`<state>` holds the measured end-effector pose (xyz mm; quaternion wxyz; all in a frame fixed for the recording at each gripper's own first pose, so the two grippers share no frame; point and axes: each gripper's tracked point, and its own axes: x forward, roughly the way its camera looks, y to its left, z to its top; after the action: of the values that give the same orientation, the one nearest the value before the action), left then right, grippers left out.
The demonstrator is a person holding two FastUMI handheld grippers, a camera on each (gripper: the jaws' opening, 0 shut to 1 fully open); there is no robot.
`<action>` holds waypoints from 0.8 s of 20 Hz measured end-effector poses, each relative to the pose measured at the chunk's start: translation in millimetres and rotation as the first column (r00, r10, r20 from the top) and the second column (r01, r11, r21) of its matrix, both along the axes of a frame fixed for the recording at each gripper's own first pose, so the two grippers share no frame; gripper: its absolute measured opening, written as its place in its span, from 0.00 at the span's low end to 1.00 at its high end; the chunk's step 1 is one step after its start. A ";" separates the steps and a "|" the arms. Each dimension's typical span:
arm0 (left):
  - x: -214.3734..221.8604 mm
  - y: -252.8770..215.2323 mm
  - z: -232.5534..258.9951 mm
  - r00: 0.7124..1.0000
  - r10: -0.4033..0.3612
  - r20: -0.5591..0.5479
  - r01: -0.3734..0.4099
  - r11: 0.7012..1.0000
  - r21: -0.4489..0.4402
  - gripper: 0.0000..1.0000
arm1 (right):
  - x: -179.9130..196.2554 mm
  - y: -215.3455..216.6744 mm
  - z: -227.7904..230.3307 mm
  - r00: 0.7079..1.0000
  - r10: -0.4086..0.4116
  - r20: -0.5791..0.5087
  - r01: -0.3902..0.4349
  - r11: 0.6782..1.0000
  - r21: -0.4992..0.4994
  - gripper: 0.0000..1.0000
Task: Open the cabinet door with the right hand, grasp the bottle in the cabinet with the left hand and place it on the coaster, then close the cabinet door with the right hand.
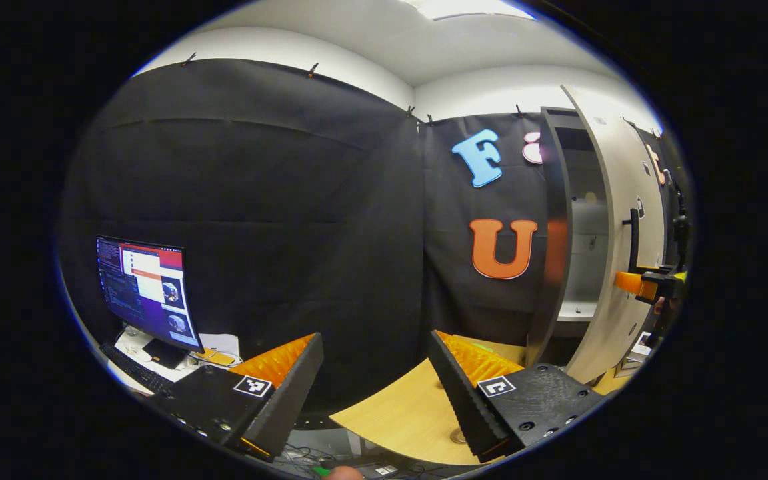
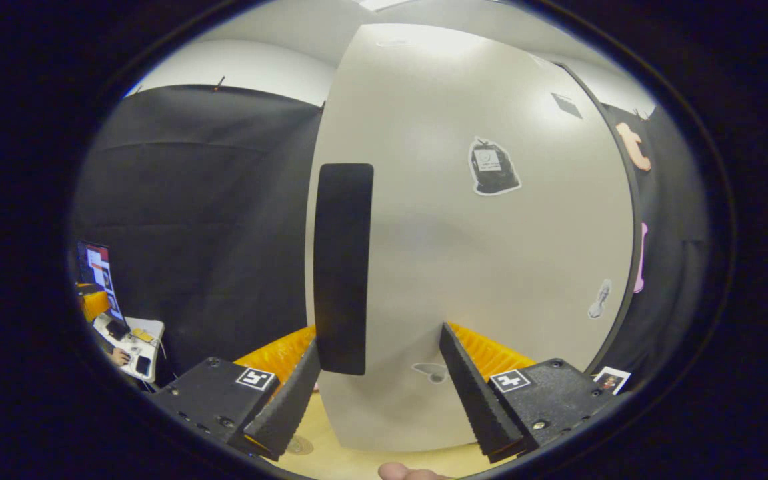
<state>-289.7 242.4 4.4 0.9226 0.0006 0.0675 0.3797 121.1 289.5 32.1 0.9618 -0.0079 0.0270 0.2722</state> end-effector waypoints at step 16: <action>-19.6 17.5 -1.7 0.998 0.051 -0.025 -0.051 0.998 0.023 0.96 | -0.2 4.7 2.2 0.999 -0.032 0.032 0.032 0.999 -0.010 1.00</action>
<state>-309.3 259.9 2.7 0.9116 0.0141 0.0752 0.4038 120.9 294.2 34.3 0.9664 -0.0166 0.0134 0.2563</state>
